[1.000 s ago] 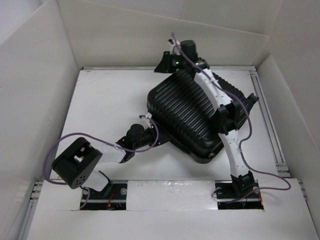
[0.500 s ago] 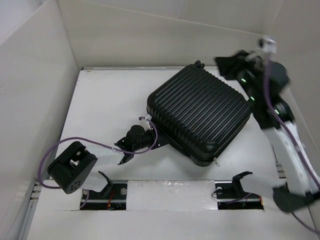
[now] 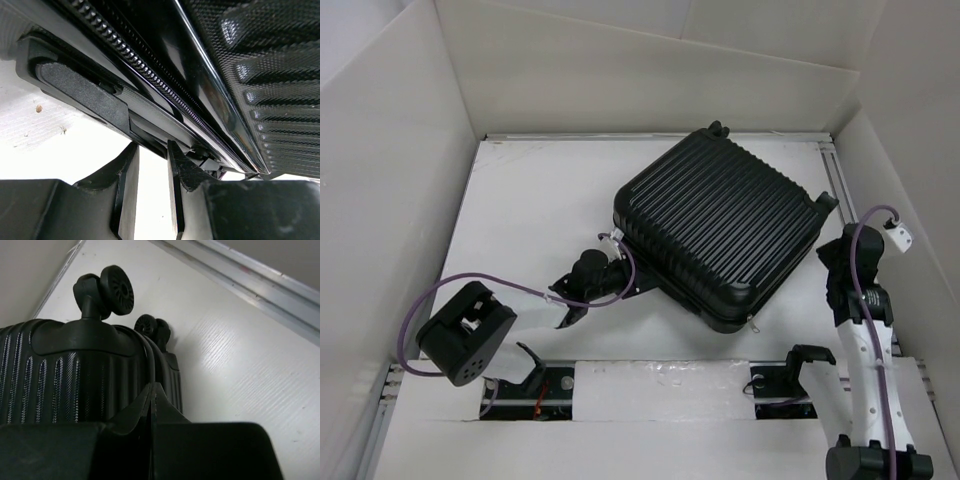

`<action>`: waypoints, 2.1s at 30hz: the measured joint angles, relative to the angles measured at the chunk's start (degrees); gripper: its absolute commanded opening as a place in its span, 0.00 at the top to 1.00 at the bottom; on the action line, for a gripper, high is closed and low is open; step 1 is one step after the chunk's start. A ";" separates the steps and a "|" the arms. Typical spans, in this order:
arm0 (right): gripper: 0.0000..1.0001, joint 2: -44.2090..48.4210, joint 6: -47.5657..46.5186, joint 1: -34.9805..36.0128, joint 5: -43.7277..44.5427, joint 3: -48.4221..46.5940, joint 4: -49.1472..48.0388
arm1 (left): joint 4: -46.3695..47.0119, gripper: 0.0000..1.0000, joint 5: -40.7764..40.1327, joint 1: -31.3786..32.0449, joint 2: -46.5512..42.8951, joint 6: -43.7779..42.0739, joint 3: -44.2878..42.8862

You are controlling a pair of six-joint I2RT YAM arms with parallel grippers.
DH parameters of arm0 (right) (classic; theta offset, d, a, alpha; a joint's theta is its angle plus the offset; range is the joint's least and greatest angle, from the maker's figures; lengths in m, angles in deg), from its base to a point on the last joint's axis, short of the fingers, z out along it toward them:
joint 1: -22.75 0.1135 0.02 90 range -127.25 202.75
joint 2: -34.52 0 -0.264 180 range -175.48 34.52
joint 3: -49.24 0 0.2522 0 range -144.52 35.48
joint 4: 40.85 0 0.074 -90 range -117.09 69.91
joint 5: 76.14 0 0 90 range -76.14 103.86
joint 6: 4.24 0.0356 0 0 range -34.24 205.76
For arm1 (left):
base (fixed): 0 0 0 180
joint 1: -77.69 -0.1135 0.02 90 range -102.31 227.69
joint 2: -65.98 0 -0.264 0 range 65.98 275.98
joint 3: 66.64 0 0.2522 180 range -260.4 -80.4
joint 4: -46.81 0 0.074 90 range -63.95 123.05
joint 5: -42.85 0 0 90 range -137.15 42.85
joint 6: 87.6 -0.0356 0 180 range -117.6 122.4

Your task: Pack the luggage

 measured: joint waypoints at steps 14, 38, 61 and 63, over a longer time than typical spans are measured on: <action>1.00 -23.45 -0.92 12.11 -12.94 0.33 -18.86 | -7.04 1.00 -7.43 -0.72 -7.61 -1.16 1.81; 0.62 -17.00 -11.72 31.82 -19.93 -3.52 -17.38 | -8.02 1.00 -10.29 -7.50 -15.98 -5.77 1.42; 0.46 -43.39 -31.19 17.51 -54.40 -10.75 -20.02 | -14.38 0.95 -11.47 -7.50 -18.69 -7.87 2.91; 0.51 -43.76 -31.78 17.22 -55.84 -10.86 -20.17 | -14.73 0.74 -11.10 -7.50 -19.30 -8.11 2.91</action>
